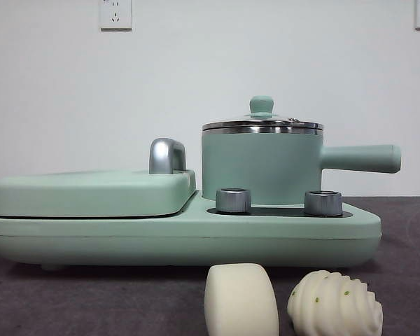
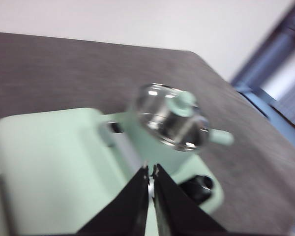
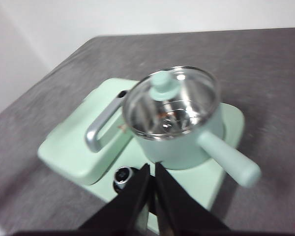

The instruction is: Put the buns in a small steamer

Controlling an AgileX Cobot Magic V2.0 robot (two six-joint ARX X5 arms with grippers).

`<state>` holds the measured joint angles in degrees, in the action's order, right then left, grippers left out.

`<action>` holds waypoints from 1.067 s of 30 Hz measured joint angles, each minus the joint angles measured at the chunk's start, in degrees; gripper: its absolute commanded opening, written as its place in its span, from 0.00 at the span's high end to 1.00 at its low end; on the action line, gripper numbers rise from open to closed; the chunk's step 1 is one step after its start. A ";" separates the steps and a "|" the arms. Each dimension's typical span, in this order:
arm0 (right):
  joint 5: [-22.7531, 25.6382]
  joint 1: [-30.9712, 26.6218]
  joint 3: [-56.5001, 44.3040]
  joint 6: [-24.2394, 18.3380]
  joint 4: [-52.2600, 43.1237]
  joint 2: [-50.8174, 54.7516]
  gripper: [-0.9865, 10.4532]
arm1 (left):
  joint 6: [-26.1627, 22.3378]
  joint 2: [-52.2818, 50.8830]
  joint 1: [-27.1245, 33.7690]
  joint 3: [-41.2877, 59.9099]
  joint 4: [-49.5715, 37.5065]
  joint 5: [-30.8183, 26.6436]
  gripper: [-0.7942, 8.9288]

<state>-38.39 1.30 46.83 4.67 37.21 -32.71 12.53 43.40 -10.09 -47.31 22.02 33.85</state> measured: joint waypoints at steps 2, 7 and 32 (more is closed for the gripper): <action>-1.53 0.00 0.98 -1.99 -0.09 -1.42 0.90 | -0.68 1.90 -0.85 -1.05 -0.44 2.82 0.90; -1.84 0.04 1.03 -3.58 0.48 -1.90 0.90 | -1.68 3.43 -1.84 -1.05 -1.40 3.63 0.86; -0.61 0.04 1.03 -2.49 0.94 -1.84 0.46 | -1.73 17.38 -5.60 -10.93 2.43 3.50 0.44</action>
<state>-39.00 1.34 47.86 2.17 38.15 -34.54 10.81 60.77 -15.68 -58.24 24.45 37.34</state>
